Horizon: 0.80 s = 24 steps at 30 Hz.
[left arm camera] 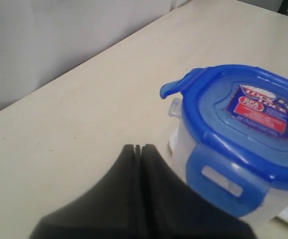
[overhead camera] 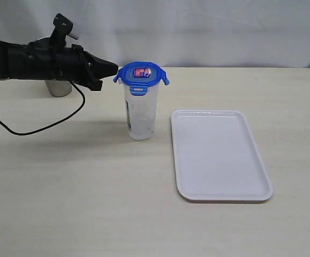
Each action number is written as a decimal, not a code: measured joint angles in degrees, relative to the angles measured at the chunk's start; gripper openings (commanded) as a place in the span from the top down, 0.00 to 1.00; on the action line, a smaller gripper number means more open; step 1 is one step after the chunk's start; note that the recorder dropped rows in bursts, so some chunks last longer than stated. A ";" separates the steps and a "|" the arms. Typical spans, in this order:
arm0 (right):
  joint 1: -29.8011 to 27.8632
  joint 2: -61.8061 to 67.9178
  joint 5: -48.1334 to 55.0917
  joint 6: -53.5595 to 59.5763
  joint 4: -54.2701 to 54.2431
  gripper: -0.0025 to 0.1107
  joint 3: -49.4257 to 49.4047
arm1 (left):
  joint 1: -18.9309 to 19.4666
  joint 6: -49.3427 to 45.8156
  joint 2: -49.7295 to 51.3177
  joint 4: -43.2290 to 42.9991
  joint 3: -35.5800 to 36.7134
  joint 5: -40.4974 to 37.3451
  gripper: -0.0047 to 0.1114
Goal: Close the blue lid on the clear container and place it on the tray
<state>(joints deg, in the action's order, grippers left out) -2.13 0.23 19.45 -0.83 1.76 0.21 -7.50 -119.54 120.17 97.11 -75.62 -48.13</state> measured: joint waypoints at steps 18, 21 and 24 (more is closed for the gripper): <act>0.00 0.00 0.00 0.00 0.00 0.94 0.00 | 0.00 1.48 0.00 -4.77 0.00 -2.94 0.96; 0.00 0.00 0.00 0.00 0.00 0.94 0.00 | 0.00 2.18 0.00 -5.65 0.00 -2.94 0.96; 0.00 0.00 0.00 0.00 0.00 0.94 0.00 | 0.00 2.43 0.00 -6.61 0.00 -2.94 0.96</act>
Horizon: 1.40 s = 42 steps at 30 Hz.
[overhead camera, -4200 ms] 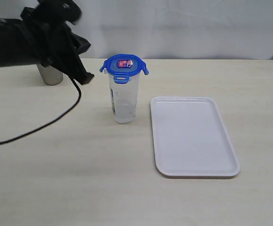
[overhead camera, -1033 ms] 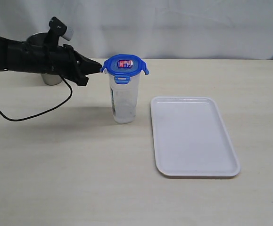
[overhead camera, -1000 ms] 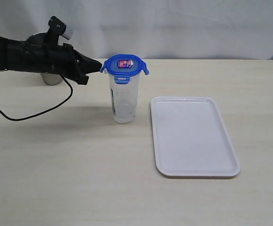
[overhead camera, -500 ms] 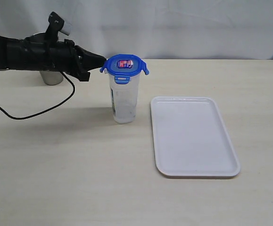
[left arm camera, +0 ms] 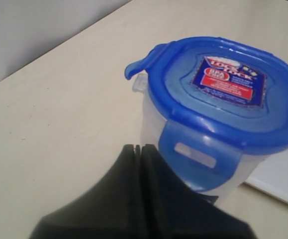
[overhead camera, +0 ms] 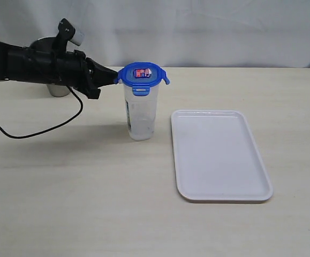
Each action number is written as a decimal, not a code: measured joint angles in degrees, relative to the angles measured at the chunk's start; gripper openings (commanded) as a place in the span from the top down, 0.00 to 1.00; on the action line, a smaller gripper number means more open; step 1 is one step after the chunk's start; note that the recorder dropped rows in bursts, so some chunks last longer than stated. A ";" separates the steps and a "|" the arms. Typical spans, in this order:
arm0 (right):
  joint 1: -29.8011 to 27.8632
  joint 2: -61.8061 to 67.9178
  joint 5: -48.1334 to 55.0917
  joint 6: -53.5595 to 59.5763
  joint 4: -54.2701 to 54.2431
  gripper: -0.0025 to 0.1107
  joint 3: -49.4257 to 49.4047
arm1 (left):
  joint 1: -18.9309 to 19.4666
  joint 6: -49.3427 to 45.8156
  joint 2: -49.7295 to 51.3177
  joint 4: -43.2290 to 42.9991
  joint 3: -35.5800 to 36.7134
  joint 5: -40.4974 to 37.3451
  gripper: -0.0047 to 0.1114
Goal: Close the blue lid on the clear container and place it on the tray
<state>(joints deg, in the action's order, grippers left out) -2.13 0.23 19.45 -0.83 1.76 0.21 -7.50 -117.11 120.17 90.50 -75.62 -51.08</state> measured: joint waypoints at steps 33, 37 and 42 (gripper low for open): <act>0.00 0.00 0.00 0.00 0.00 0.94 0.00 | 0.00 3.86 -1.77 -3.40 0.00 4.39 0.96; 0.00 0.00 0.00 0.00 0.00 0.94 0.00 | -0.05 2.54 -1.79 -1.67 0.00 2.69 0.96; 0.00 0.00 0.00 0.00 0.00 0.94 0.00 | -0.05 2.83 -1.79 -2.66 0.00 2.17 0.96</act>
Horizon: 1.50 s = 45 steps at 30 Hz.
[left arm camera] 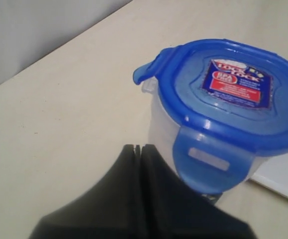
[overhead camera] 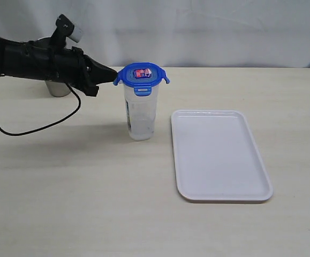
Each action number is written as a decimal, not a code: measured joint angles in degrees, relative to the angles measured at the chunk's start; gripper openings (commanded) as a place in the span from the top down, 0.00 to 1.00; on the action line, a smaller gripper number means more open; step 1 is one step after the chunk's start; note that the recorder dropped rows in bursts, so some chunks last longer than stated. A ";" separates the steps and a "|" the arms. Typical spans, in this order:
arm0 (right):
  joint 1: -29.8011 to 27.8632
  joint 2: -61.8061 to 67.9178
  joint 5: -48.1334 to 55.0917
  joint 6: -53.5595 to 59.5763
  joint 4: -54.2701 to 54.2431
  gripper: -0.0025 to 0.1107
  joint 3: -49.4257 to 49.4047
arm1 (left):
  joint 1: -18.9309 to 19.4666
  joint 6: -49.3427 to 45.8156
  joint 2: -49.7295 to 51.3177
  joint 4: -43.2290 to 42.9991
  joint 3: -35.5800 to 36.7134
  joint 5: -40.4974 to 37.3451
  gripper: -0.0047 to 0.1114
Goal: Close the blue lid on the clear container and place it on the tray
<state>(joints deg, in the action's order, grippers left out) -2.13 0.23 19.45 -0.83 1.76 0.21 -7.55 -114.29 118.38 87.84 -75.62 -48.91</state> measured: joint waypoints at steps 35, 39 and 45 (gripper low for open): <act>0.00 0.00 0.00 0.00 0.00 0.94 0.00 | 0.00 4.46 0.00 -5.23 0.00 -1.05 0.96; 0.00 0.00 0.00 0.00 0.00 0.94 0.00 | 0.00 5.48 0.00 -6.69 0.00 0.78 0.96; 0.00 0.00 0.00 0.00 0.00 0.94 0.00 | 0.00 6.02 0.00 -7.21 0.00 2.33 0.96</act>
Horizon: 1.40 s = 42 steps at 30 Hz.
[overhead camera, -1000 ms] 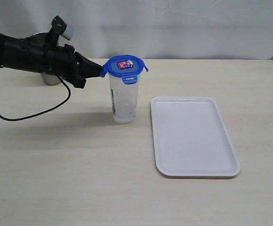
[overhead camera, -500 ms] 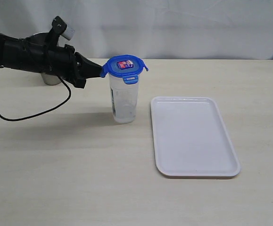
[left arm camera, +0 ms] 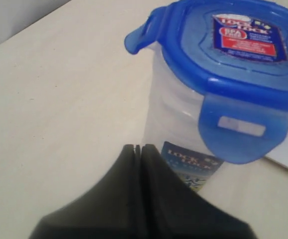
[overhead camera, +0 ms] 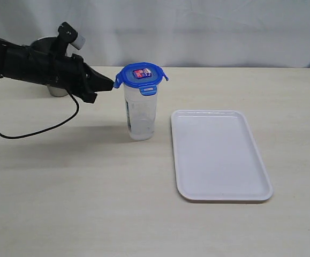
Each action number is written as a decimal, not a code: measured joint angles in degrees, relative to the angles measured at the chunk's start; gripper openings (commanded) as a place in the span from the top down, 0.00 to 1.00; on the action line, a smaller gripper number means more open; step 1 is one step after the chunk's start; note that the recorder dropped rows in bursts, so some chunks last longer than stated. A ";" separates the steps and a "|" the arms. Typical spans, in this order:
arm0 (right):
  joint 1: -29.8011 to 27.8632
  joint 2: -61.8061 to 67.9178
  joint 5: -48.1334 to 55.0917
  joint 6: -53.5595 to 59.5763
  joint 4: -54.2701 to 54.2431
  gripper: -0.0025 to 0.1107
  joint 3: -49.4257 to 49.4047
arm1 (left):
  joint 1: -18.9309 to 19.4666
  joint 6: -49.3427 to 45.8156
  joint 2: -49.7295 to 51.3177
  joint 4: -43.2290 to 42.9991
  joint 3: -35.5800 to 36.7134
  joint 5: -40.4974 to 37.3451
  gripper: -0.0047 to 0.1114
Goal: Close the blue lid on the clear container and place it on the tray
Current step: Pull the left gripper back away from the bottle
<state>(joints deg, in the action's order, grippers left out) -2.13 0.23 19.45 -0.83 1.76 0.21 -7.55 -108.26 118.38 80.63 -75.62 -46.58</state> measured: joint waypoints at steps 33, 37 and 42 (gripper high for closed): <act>0.00 0.00 -31.14 -2.22 -9.69 0.94 0.00 | 0.00 4.05 -0.84 -1.18 0.00 14.03 0.96; 0.00 0.00 -34.84 -8.63 -14.91 0.94 0.00 | 0.00 5.09 -4.50 -1.11 0.87 18.14 0.96; 0.00 0.00 -34.27 -11.88 -15.67 0.94 0.83 | 0.00 5.83 -10.85 0.55 3.98 27.06 0.96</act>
<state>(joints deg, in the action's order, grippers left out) -2.13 0.23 -14.82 -12.71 -13.91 1.04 -7.55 -102.43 107.53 81.19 -71.64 -19.51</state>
